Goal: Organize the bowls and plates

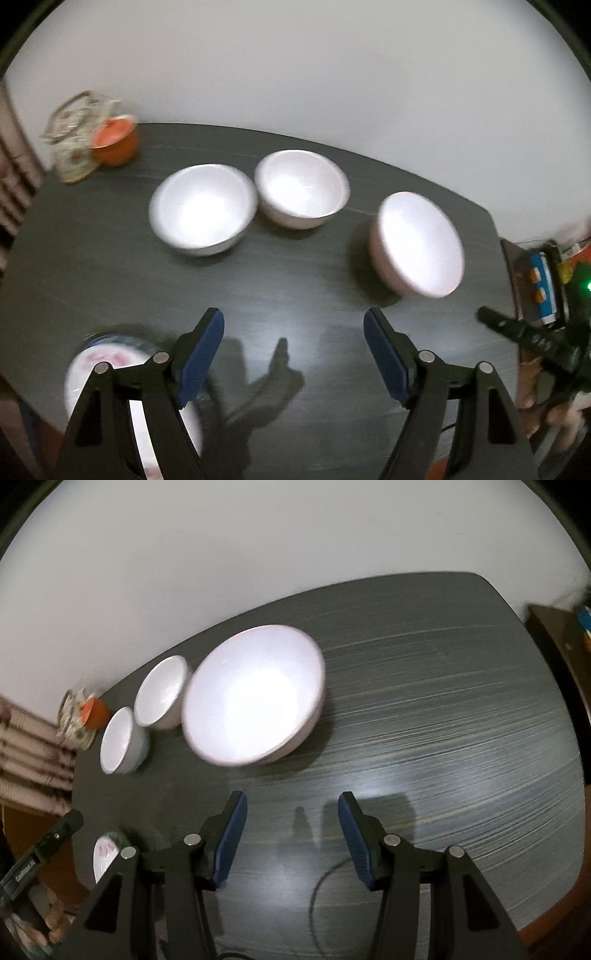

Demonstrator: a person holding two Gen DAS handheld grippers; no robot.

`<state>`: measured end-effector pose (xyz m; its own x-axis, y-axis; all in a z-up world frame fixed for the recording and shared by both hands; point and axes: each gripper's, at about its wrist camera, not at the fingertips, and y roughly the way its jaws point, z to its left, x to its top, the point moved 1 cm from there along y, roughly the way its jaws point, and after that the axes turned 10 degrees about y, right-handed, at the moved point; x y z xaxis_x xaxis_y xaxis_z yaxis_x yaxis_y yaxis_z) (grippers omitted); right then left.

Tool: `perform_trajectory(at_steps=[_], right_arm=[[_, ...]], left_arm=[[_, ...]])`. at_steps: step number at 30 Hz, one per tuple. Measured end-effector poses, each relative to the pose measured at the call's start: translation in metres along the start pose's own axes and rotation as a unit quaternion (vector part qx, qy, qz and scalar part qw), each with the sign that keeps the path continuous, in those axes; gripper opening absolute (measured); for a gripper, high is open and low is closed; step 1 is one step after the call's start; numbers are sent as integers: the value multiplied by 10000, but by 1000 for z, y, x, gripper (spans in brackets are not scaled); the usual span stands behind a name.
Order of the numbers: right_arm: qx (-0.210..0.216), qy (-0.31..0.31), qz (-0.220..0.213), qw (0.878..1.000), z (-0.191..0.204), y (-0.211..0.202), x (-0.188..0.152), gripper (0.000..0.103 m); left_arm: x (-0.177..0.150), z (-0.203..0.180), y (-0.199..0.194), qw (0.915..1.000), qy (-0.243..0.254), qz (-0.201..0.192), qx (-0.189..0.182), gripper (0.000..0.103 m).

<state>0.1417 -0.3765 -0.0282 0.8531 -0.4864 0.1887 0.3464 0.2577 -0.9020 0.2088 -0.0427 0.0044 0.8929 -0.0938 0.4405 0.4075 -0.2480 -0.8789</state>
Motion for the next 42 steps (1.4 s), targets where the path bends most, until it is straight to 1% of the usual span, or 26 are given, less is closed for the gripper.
perform_trajectory(at_steps=[3,7,11,13,15,17,19,20,22,23,24,25,26,27,28,32,36,40,42], right_arm=[[-43,140,30,9999,-8,8,18,53],[-79,273,74,9996,-10,28,39,53],[-149,272,85,9995,-6,44,52,53],[-253,223,55,9994,-3,51,54,53],[-212,168,59,9996,0,58,54,53],[-227,179,70,9996,-1,63,52,53],[-190,185,14,9996,-1,66,50,52],[-196,186,-3,9996,-2,66,52,52],[-146,187,-69,9997,-1,67,50,44],[-121,169,-62,9998,-1,68,50,35],[-113,183,-20,9998,2,73,53,26],[-66,212,25,9998,1,74,52,24],[-17,208,42,9998,1,75,50,20],[-57,187,25,9998,1,74,51,16],[-122,168,-18,9998,2,74,49,14],[-170,220,-17,9996,4,69,39,14],[-98,209,-57,9997,9,52,25,14],[41,187,-114,9998,18,28,5,14],[230,224,-151,9994,23,11,-14,14]], left_arm=[[28,-19,26,9995,-18,182,-243,74],[51,-42,57,9994,-15,272,-223,74],[62,-54,86,9988,-19,426,-225,74],[64,-63,97,9987,65,477,-187,73],[65,-71,107,9984,196,501,-187,73],[65,-75,116,9979,267,562,-170,68],[63,-78,124,9974,267,640,-184,54],[62,-78,128,9972,218,679,-221,51],[62,-75,134,9968,153,743,-257,39],[61,-74,137,9966,129,769,-280,35],[60,-73,139,9962,100,797,-331,25],[59,-74,141,9956,83,834,-427,19],[57,-75,142,9953,80,862,-445,17],[56,-76,143,9951,77,882,-446,14],[55,-76,143,9952,86,856,-477,13],[51,-79,138,9955,149,826,-442,13],[43,-81,121,9961,257,705,-458,13],[27,-79,86,9965,342,612,-458,13],[17,-76,67,9965,416,571,-439,14]])
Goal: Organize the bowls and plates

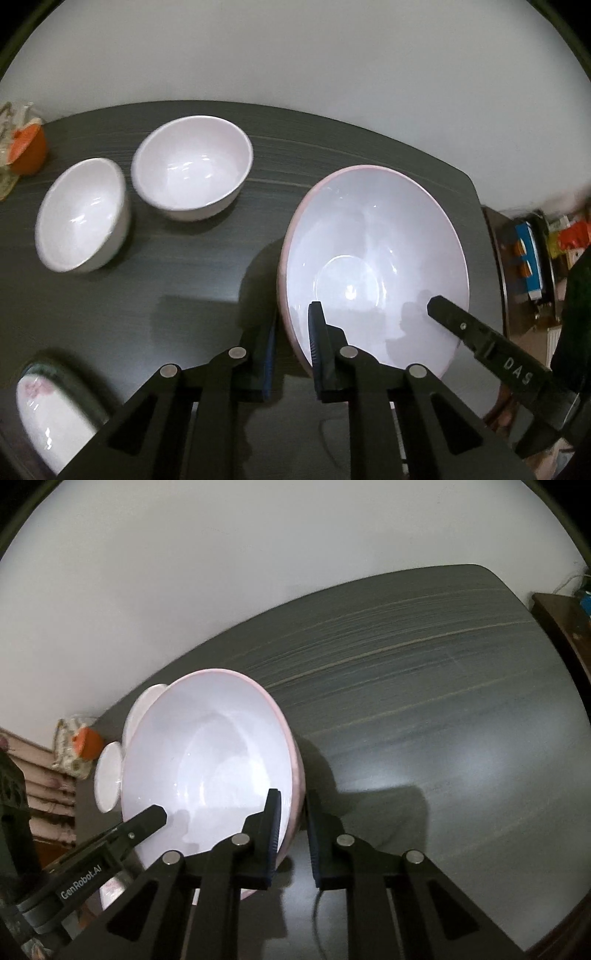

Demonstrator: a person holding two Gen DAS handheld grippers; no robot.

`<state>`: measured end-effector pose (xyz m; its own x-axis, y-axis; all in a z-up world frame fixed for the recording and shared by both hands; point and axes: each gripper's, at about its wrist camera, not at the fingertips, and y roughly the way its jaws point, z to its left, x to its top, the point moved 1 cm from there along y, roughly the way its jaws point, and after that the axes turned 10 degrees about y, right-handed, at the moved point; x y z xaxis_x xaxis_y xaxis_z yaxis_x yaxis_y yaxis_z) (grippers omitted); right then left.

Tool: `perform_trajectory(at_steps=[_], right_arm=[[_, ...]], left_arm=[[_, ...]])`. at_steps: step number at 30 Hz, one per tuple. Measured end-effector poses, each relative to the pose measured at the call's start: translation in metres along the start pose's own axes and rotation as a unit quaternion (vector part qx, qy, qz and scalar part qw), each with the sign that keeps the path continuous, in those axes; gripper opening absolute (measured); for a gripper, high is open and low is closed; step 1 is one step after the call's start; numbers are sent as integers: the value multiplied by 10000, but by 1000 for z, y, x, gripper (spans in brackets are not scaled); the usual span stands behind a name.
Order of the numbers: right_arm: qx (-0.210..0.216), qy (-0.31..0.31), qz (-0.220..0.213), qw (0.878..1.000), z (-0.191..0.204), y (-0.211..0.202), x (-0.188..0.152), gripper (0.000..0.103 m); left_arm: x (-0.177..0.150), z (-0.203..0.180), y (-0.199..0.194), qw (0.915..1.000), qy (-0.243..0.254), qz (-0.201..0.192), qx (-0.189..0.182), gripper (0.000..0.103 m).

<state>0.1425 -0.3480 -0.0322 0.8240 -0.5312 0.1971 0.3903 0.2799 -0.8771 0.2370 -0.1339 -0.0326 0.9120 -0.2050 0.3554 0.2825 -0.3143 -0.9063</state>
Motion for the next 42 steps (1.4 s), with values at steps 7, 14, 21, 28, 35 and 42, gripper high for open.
perform_trajectory(at_steps=[7,14,21,28,35,42], right_arm=[[138,-189,153,9996,17,-32,-76,14],[73,-366,267,9989,30,-40,-132,14],[-225,-490,403,9977,30,-27,-157,14],[-402,-408,511,9971,16,-7,-173,15],[-550,-323,585,9963,9,9,-176,15],[-554,-276,607,9962,11,21,-177,15]], left_arm=[[-66,16,-67,9998,80,-143,72,15],[-123,43,-92,9998,47,-123,170,15],[-158,58,-80,9998,-152,16,126,15],[-175,62,-53,9995,-253,196,35,15],[-181,60,-34,9991,-199,366,34,15],[-180,59,-30,9993,-193,328,60,15]])
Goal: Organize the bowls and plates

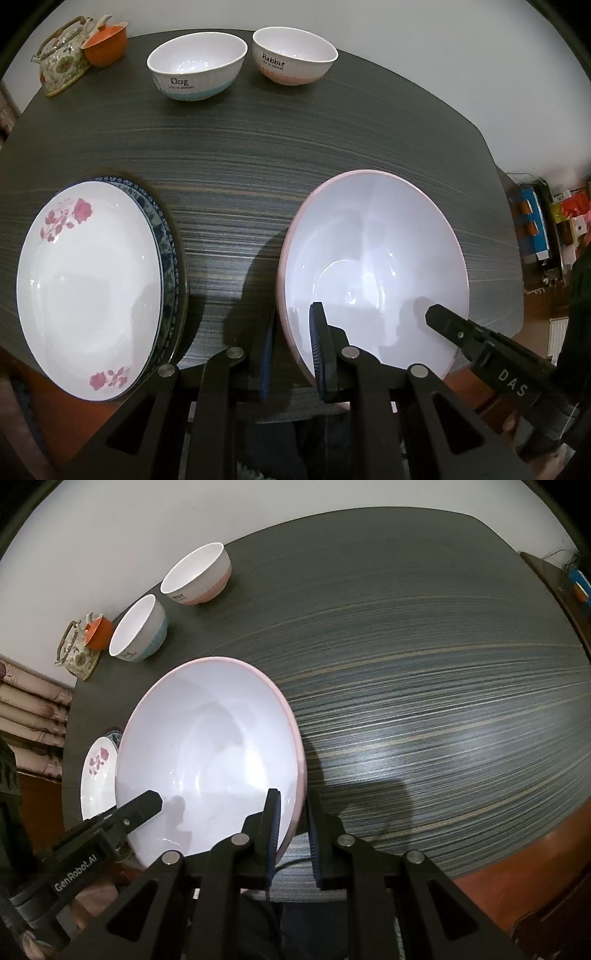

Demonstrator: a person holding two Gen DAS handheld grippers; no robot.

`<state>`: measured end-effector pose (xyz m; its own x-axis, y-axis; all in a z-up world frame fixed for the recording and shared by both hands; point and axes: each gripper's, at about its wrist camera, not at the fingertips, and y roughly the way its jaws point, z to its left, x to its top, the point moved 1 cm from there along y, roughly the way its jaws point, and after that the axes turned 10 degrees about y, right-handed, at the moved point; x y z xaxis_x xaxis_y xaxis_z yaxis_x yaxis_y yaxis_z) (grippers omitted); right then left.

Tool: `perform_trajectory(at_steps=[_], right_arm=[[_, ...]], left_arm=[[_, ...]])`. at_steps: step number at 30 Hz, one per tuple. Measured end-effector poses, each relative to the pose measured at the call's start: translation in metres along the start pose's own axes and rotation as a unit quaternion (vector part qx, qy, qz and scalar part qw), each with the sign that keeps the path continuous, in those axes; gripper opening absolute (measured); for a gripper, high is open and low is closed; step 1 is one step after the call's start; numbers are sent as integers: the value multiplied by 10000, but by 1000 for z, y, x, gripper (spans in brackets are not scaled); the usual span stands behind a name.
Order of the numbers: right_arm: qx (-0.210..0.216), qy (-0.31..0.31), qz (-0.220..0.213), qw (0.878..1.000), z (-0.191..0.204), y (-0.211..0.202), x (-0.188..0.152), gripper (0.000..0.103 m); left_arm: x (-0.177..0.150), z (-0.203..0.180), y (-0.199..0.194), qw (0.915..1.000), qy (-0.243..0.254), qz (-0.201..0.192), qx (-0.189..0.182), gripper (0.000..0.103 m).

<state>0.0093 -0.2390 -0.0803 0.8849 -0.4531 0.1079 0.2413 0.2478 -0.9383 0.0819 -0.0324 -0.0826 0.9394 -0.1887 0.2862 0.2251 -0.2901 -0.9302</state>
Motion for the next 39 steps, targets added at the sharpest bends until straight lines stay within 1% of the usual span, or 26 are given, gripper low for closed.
perform_trajectory(at_steps=[10,13,19,20,21,23,24,28,31,39], right_arm=[[24,17,13,10000,-2,-1,1,17],[-13,7,49,10000,-1,0,1,17],[48,133,172,9998,-5,2,2,18],[47,109,159,9998,-5,2,2,20],[50,105,149,9998,-5,1,2,26],[59,122,107,9999,-5,-1,3,34],[55,132,69,9999,-6,-2,3,37],[116,190,-6,9998,-8,-8,8,37],[162,226,-101,9996,-10,-12,11,37],[289,117,-436,9986,-3,-32,20,37]], left_arm=[[0,0,9,9999,-43,116,27,15],[1,0,9,9999,-67,128,6,15],[2,2,8,9999,-83,133,-1,17],[2,3,8,9999,-91,128,-12,17],[2,3,7,9999,-101,116,-11,19],[3,7,5,9998,-137,94,52,24],[3,8,4,9998,-152,81,67,27],[3,15,-4,9997,-237,-22,74,34],[1,21,-8,9995,-326,-29,-7,36],[1,36,-25,9986,-482,-231,-12,38]])
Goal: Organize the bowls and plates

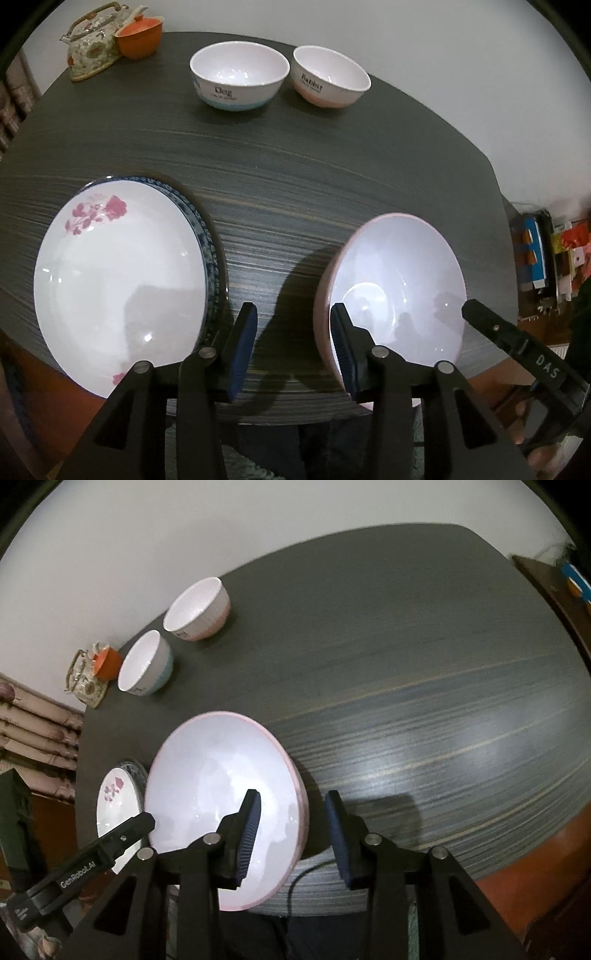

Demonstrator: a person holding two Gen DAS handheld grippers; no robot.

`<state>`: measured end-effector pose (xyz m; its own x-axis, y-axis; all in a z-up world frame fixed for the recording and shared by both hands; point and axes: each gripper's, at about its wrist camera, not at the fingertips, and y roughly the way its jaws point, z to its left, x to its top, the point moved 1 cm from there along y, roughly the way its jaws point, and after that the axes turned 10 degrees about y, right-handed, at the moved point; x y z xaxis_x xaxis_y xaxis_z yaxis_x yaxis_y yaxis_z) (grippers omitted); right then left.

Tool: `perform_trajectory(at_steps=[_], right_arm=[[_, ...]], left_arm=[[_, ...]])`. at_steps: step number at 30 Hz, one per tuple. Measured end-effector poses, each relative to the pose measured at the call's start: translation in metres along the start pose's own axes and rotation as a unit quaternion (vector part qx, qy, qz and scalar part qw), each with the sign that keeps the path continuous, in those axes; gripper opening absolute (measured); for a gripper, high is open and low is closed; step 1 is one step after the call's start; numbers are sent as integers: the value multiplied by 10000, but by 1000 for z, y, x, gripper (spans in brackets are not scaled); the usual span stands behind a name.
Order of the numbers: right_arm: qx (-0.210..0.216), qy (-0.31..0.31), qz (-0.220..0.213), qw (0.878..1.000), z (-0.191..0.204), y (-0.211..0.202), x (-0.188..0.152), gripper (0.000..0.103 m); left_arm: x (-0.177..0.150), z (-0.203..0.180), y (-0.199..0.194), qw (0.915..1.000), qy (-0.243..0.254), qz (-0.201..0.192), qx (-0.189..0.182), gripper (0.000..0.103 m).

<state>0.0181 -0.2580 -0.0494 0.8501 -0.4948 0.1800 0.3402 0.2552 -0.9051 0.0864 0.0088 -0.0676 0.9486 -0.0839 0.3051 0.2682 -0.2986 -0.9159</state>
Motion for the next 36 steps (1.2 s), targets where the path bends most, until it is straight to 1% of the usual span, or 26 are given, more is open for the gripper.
perform_trajectory(at_steps=[2,5,7,11,14,18,20,22,25,31,34,36], right_arm=[[65,-107,-70,9999,5,-3,1,37],[113,-468,-278,9985,18,-9,-3,37],[187,-655,-302,9972,27,-10,-5,37],[329,-890,-233,9952,44,-9,-7,37],[370,-1062,-223,9934,57,-10,-6,37],[468,-1122,-113,9925,70,-7,-4,37],[428,-1180,-58,9921,77,-5,-4,37],[341,-1246,-15,9916,84,-1,-3,37],[330,-1331,41,9905,95,4,-2,37],[394,-1701,215,9844,125,16,3,37],[510,-1706,370,9833,139,23,9,37],[495,-1739,364,9828,148,28,14,37]], left_arm=[[0,2,-5,10000,-15,-68,-10,38],[0,6,-12,9999,-76,-155,11,40],[2,9,-15,9998,-111,-180,45,41],[6,13,-22,9995,-115,-289,78,43],[10,17,-27,9990,-97,-392,183,47],[16,27,-34,9984,-142,-469,286,48],[18,33,-36,9980,-183,-494,342,48],[20,40,-38,9976,-237,-517,402,49],[24,52,-38,9971,-314,-525,445,49],[37,78,-40,9951,-500,-602,609,49],[47,92,-40,9942,-581,-632,654,49],[55,100,-40,9934,-644,-657,688,49]])
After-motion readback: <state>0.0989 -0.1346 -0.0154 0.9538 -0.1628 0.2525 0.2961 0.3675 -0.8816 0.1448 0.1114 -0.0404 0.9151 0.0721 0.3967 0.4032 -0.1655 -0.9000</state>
